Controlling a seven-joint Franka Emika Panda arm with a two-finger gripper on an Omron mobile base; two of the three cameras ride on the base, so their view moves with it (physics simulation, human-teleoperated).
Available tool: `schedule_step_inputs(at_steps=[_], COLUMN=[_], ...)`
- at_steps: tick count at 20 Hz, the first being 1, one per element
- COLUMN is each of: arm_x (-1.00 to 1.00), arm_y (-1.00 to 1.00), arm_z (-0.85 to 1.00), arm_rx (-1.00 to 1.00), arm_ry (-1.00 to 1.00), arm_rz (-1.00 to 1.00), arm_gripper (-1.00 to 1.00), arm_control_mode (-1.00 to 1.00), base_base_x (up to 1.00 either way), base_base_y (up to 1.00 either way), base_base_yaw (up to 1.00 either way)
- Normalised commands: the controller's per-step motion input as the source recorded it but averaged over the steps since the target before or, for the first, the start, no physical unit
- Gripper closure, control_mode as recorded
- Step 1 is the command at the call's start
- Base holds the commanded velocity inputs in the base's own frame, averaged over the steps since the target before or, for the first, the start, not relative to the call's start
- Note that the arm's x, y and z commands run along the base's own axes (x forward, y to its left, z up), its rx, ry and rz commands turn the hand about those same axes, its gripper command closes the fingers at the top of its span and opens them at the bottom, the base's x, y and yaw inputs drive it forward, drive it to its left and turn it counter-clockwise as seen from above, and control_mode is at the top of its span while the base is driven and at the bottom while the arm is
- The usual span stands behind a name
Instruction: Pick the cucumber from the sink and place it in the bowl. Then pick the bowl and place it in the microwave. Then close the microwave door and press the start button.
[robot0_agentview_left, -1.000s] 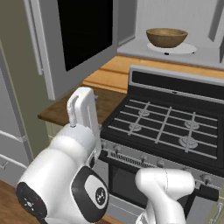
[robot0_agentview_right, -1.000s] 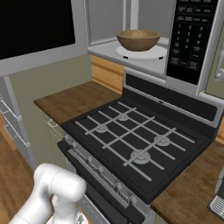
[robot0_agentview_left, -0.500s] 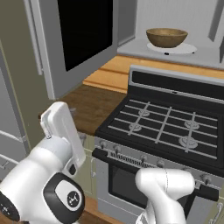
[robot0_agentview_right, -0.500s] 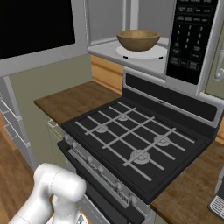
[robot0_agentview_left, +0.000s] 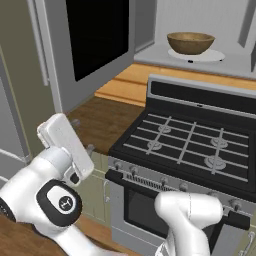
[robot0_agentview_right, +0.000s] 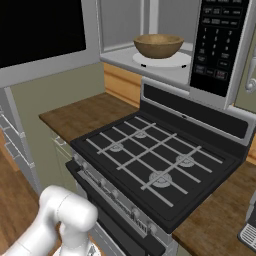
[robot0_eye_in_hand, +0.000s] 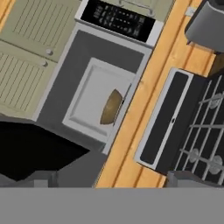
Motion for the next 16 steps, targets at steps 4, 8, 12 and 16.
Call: schedule_step_inputs(at_steps=[4, 8, 12, 16], arm_x=[0.81, 0.86, 0.64, 0.42], arm_y=[0.70, 0.73, 0.43, 0.00], arm_z=[-0.21, -0.24, -0.06, 0.00], arm_rx=[0.00, 0.00, 0.00, 0.00], arm_ry=[-0.06, -0.05, -0.10, -0.09], arm_rz=[-0.25, -0.27, -0.25, -0.17], arm_gripper=[-1.00, -1.00, -1.00, -1.00], arm_control_mode=[-1.00, -1.00, -1.00, -1.00], base_base_x=[0.00, 0.00, 0.00, 0.00], base_base_y=[0.00, 0.00, 0.00, 0.00], base_base_yaw=[0.00, 0.00, 0.00, 0.00])
